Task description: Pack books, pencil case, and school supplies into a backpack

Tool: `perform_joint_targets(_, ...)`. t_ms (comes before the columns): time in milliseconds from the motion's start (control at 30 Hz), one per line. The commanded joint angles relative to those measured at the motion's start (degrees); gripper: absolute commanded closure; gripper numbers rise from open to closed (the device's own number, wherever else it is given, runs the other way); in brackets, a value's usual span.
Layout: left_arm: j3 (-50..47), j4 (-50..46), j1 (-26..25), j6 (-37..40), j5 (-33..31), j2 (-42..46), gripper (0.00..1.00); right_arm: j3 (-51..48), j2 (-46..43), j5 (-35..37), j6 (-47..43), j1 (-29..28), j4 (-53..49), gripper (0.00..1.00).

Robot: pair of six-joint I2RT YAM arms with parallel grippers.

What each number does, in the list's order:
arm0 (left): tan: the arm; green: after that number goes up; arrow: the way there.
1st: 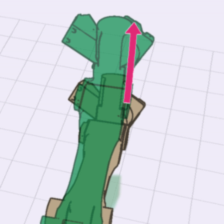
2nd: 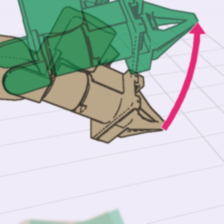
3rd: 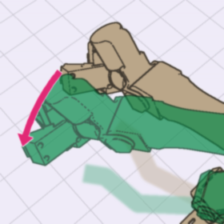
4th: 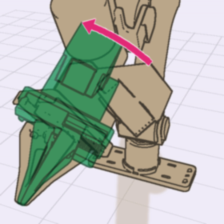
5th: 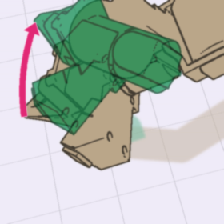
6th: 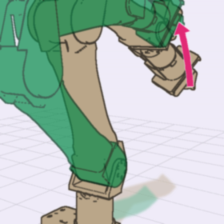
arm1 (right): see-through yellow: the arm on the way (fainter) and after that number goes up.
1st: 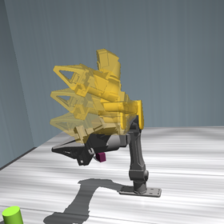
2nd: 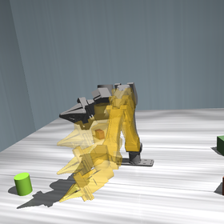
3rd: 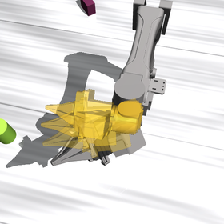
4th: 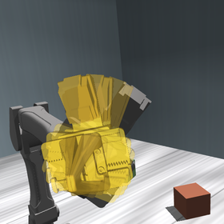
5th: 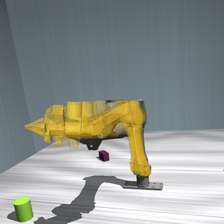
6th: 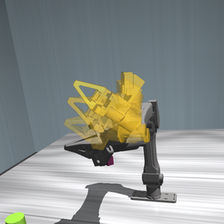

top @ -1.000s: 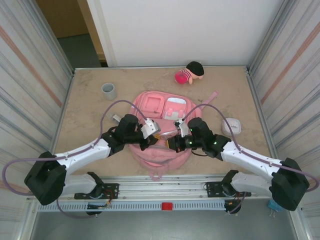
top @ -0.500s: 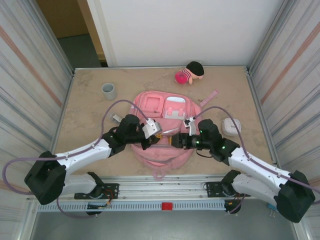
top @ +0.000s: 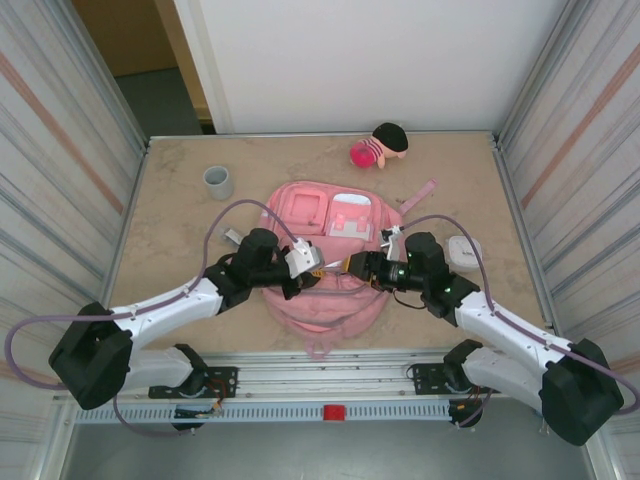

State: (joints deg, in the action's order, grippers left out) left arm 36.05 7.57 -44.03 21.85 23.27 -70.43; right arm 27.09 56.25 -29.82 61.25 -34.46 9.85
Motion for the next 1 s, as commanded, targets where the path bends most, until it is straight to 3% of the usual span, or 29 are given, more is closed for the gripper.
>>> perform_joint_targets(0,2.54,-0.63,-2.38,4.52,-0.6,1.42,0.86,0.69,0.18,0.31,2.83,0.31,3.16,0.56)
perform_joint_targets(100,2.77,-0.87,-3.07,3.2,-1.21,2.05,0.83,0.39,0.18,2.05,3.54,0.24,2.52,0.72)
perform_joint_targets(167,5.68,-6.36,-4.53,-2.57,-8.4,3.23,0.8,0.42,0.17,2.78,3.6,0.28,1.62,0.84)
perform_joint_targets(233,8.83,-13.51,-6.23,-9.19,-14.67,4.89,0.76,0.55,-0.06,3.02,3.07,0.22,0.49,0.87)
perform_joint_targets(400,7.85,-16.59,-11.54,-24.05,-17.96,12.11,0.62,0.7,-1.91,4.9,1.39,0.0,-1.26,0.89)
perform_joint_targets(567,7.4,-17.21,-17.57,-41.71,-30.09,14.63,0.58,0.59,-2.47,5.45,0.54,-0.53,-1.68,0.89)
perform_joint_targets(667,9.74,-19.99,-21.02,-51.02,-37.74,12.13,0.59,0.9,-2.27,6.2,-0.32,-1.25,-1.85,0.89)
perform_joint_targets(967,15.47,-21.47,-24.97,-64.37,-39.53,-1.12,0.58,3.32,2.1,5.44,-2.46,-3.05,-0.69,0.9)
